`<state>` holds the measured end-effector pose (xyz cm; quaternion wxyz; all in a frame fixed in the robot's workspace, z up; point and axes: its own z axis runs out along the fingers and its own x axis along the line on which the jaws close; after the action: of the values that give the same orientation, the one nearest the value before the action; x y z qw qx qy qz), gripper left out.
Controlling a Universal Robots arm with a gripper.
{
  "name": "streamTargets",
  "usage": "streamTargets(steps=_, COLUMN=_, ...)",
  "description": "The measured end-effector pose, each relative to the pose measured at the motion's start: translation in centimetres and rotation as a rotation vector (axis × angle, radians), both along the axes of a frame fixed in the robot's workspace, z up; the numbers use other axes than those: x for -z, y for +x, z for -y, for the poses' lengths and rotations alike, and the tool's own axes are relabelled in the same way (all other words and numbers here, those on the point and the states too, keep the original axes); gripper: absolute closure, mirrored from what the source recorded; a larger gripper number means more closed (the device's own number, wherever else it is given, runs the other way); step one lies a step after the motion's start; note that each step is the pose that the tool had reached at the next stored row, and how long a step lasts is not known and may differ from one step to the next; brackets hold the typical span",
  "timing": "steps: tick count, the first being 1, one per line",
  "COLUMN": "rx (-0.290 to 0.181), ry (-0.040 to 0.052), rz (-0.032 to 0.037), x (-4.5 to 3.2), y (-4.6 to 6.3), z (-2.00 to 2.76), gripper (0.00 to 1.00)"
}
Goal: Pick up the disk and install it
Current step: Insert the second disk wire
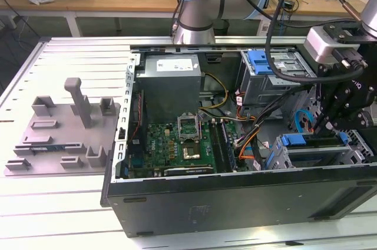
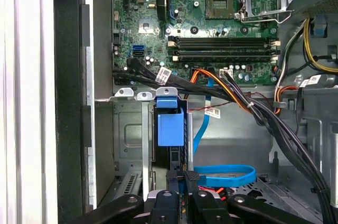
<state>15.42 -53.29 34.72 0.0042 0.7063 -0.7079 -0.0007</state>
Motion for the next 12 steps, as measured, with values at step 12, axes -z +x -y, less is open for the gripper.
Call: streamTargets(steps=12, rx=0.0, ry=0.0, rz=0.0, x=0.54, y=0.04, z=0.0, gripper=0.84)
